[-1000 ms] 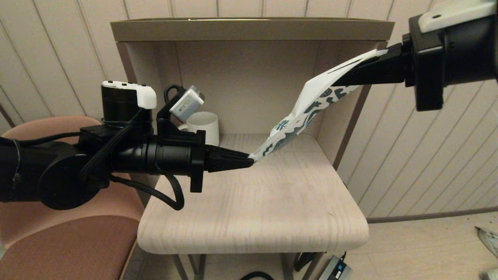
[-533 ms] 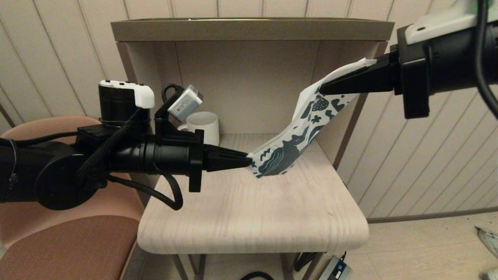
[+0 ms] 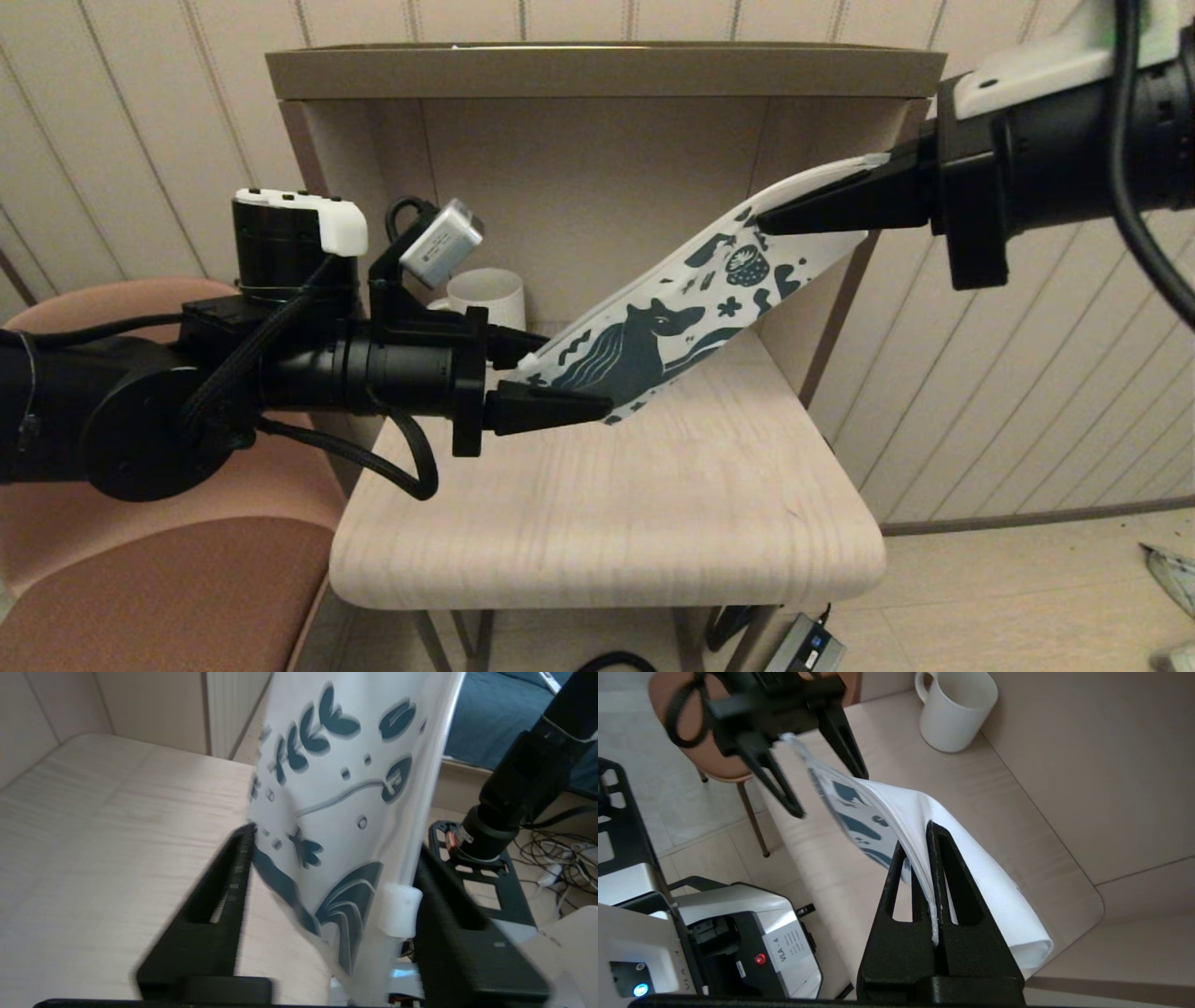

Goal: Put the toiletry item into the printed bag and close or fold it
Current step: Close the strorage bag and place it on the desk

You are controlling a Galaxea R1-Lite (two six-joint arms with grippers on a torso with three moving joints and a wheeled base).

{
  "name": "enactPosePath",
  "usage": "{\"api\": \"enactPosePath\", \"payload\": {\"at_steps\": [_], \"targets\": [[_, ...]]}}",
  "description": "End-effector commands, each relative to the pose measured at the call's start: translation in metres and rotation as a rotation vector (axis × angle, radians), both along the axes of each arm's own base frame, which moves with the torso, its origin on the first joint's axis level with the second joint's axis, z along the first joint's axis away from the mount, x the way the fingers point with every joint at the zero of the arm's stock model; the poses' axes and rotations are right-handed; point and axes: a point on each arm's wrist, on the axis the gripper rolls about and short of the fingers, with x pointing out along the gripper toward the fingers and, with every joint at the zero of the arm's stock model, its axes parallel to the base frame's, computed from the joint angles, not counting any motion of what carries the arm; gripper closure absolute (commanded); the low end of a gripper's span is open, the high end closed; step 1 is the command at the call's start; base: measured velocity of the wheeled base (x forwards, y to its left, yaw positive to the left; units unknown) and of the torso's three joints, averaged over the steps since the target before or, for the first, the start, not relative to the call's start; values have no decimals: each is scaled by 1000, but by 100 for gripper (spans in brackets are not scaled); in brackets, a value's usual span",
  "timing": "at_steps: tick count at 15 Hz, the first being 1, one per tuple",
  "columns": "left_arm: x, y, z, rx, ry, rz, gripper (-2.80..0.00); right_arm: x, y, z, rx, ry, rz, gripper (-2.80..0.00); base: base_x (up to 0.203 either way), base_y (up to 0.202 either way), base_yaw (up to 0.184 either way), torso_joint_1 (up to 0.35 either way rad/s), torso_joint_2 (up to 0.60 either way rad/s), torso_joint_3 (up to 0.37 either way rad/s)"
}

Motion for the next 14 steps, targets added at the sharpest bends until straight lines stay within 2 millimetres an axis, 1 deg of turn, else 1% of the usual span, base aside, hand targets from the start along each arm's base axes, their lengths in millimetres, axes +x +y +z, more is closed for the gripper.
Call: {"api": "enactPosePath", "payload": {"at_steps": [1,3,4,6,9,10,11,13,14], "targets": [[2,4,2,-5,-6,8,-280,16,1,-9,-17,28,-27,0,0,0,0,0,0,0],[3,9,7,-13,-20,23,-280,32,-6,-18,-21,51,-65,0,0,0,0,0,0,0],[4,13,11,-20,-30,37,-280,44,-9,-25,-22,59,-91,0,0,0,0,0,0,0],[3,28,24,-38,-62,77,-280,69,-10,-38,18,120,-147,0,0,0,0,0,0,0],[-10,52,50,-78,-117,125,-280,94,-1,-52,149,267,-196,0,0,0,0,0,0,0],[-13,55,53,-87,-113,133,-280,100,3,-57,181,297,-208,0,0,0,0,0,0,0],[-13,55,53,-87,-110,133,-280,105,7,-61,209,331,-217,0,0,0,0,0,0,0],[-12,55,52,-85,-107,133,-280,118,16,-77,218,409,-235,0,0,0,0,0,0,0],[-11,54,52,-84,-107,133,-280,121,20,-85,217,448,-243,0,0,0,0,0,0,0]]}}
